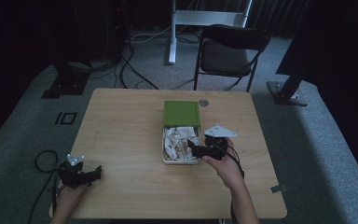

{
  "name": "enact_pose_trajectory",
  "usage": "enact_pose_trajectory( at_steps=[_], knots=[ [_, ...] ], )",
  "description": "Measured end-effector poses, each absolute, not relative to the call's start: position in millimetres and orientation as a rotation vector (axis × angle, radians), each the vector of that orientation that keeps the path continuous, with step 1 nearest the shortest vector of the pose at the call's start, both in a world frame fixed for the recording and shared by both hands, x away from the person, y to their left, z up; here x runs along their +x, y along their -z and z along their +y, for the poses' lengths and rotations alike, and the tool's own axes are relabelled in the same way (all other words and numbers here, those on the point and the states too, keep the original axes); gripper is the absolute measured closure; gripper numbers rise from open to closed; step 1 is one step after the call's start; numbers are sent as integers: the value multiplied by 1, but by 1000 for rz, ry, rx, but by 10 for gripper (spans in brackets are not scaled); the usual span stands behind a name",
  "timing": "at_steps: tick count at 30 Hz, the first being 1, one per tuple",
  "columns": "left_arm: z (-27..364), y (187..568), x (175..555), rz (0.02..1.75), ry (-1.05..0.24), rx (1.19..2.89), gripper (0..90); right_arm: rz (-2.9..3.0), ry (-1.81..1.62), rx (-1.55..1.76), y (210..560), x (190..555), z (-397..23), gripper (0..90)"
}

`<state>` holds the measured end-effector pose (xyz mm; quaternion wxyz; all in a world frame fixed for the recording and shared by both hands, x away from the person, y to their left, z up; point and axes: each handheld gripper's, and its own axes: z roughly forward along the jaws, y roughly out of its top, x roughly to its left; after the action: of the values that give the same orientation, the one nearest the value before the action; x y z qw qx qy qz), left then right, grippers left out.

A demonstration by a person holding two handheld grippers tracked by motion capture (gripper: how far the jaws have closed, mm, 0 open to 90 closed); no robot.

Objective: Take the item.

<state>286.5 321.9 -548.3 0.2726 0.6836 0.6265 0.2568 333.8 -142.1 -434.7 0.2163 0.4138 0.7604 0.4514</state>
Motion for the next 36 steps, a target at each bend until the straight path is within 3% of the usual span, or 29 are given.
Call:
enact_pose_trajectory(
  at_steps=[5,12,17,18,21,36],
  knots=[
    [322,548,286,1686,-691,1840,27,2135,-1265,1119,440,333,-131,309],
    [322,548,286,1686,-692,1840,27,2216,-1262,1058,449,331,-117,507],
    [322,548,286,1685,-691,1841,26,2233,-1243,1074,456,332,-111,556],
    [322,548,286,1685,-691,1841,27,2222,-1235,1080,459,332,-109,617],
    [322,548,286,1685,-691,1841,26,2222,-1200,1090,464,334,-107,679],
    [322,548,286,1686,-692,1841,27,2228,-1099,1139,484,336,-91,731]
  ],
)
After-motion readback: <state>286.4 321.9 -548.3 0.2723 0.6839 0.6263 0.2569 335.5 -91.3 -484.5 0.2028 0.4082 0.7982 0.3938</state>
